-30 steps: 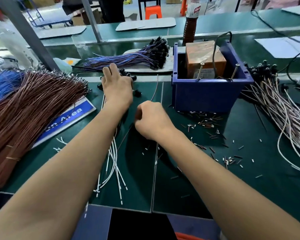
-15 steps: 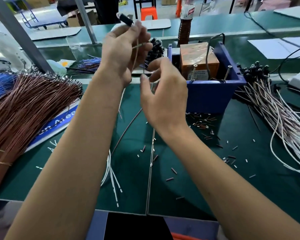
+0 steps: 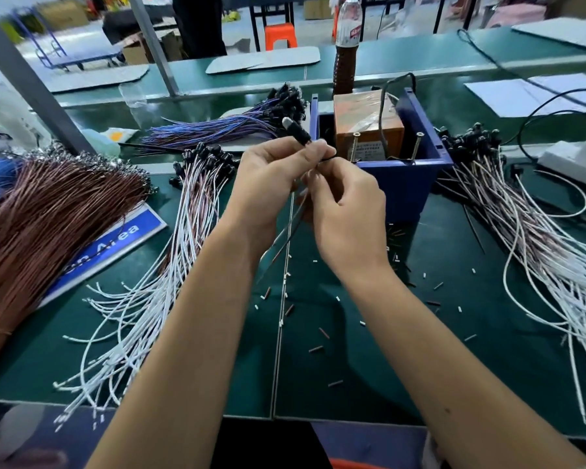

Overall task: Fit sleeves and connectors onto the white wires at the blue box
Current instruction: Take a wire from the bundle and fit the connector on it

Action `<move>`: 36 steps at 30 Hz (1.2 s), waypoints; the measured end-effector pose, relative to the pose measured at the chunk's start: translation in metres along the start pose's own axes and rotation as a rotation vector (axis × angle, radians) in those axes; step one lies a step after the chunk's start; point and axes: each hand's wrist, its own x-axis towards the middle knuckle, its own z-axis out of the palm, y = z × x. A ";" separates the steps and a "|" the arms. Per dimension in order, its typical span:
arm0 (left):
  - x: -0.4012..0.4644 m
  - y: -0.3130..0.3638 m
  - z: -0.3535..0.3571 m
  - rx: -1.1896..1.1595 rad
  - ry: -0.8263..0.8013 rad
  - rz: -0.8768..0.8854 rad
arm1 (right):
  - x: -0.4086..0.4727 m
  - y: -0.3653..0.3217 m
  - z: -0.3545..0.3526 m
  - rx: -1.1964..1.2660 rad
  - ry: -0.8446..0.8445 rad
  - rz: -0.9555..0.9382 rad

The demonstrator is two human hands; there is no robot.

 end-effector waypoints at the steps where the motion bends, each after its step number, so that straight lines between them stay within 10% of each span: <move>1: -0.001 0.000 0.001 0.039 0.007 0.015 | 0.000 0.002 -0.002 0.018 -0.006 0.011; 14: 0.014 0.047 0.028 -0.344 0.105 0.126 | 0.032 -0.026 -0.052 0.721 -0.358 0.124; 27: 0.013 0.054 0.011 -0.830 -0.001 0.169 | 0.055 -0.019 -0.126 -0.022 -0.338 -0.149; 36: -0.019 -0.005 0.017 0.270 -0.246 0.262 | 0.054 -0.006 -0.128 -0.556 -0.472 -0.348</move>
